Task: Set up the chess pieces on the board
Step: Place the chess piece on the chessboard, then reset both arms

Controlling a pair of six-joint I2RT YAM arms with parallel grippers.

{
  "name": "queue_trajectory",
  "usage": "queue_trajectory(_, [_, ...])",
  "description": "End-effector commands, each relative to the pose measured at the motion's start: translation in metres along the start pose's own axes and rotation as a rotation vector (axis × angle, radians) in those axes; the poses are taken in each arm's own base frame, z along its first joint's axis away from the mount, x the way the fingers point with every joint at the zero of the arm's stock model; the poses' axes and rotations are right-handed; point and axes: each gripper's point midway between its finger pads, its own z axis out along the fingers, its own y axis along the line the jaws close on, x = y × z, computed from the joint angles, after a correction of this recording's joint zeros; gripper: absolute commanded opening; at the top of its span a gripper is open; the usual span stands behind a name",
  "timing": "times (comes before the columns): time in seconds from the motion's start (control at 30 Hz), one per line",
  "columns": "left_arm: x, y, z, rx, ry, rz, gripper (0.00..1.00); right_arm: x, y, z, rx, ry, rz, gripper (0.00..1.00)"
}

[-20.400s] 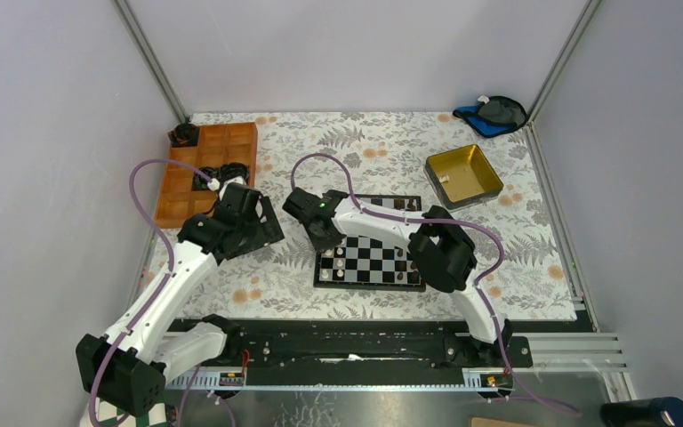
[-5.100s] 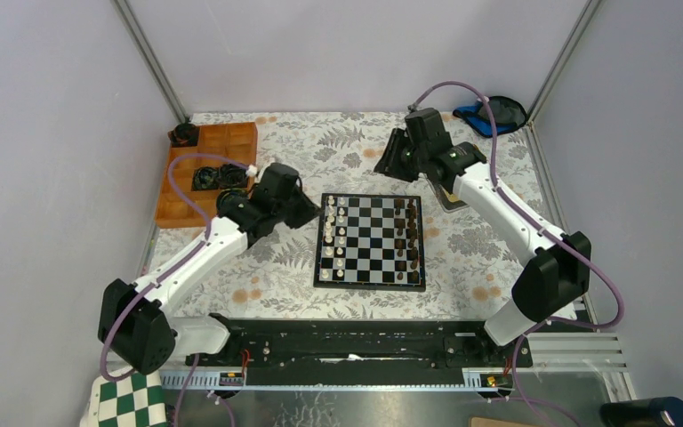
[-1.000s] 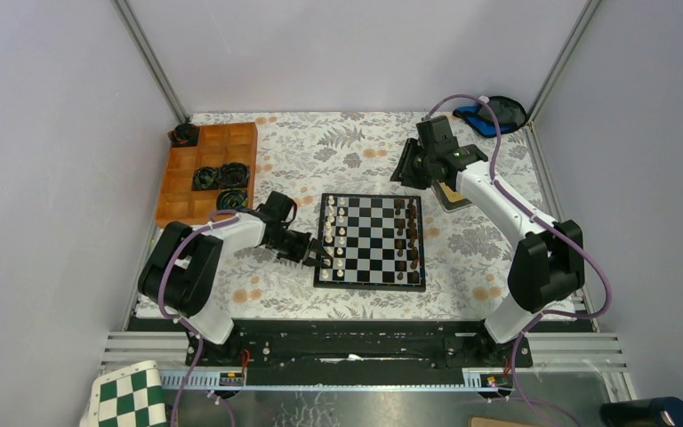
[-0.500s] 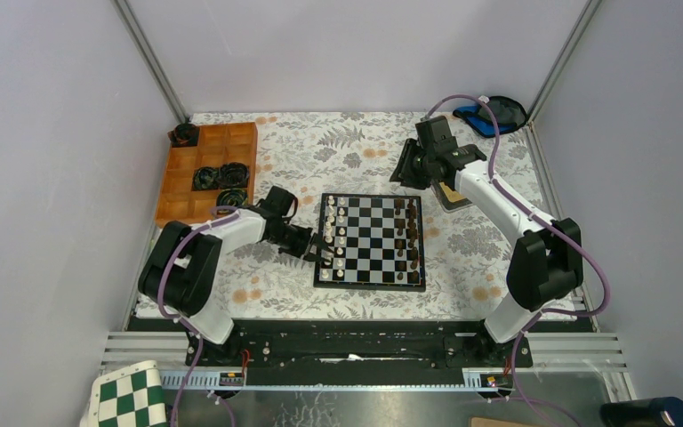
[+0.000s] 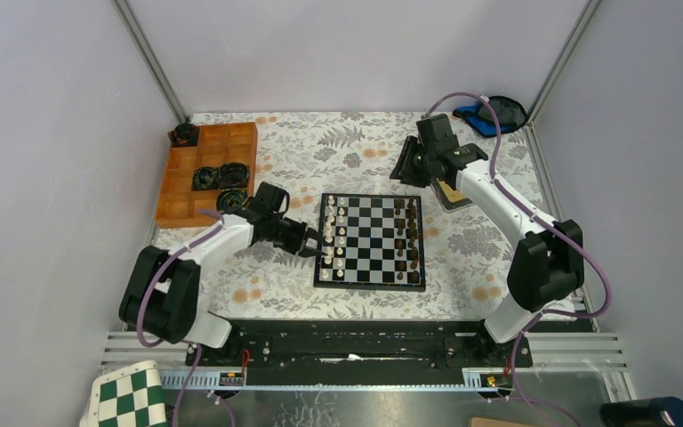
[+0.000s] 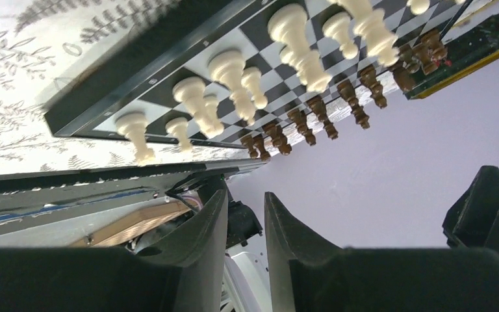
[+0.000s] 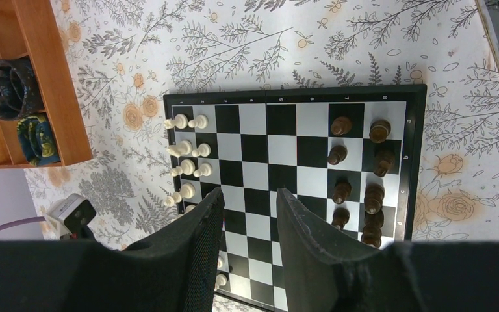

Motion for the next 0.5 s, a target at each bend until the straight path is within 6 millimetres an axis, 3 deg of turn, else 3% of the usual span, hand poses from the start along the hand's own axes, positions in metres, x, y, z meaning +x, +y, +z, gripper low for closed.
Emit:
queue_trajectory(0.0, [0.003,0.018,-0.009,-0.001,-0.016,-0.017,0.34,-0.016,0.013,-0.027,-0.062,-0.072,-0.013,0.42])
queue_trajectory(0.1, [0.005,0.019,-0.018,0.034,-0.04,0.005,0.34,-0.019,0.013,-0.032,-0.064,-0.095,-0.016,0.42])
queue_trajectory(0.23, [0.005,-0.001,-0.035,0.118,-0.12,0.124,0.35,-0.03,0.011,-0.042,-0.042,-0.148,-0.036,0.42])
queue_trajectory(0.37, [-0.002,-0.028,-0.058,0.172,-0.26,0.309,0.48,-0.044,-0.001,-0.047,0.028,-0.215,-0.085,0.44])
queue_trajectory(0.47, [-0.015,-0.045,-0.079,0.171,-0.411,0.449,0.63,-0.055,-0.011,-0.048,0.084,-0.271,-0.137,0.48])
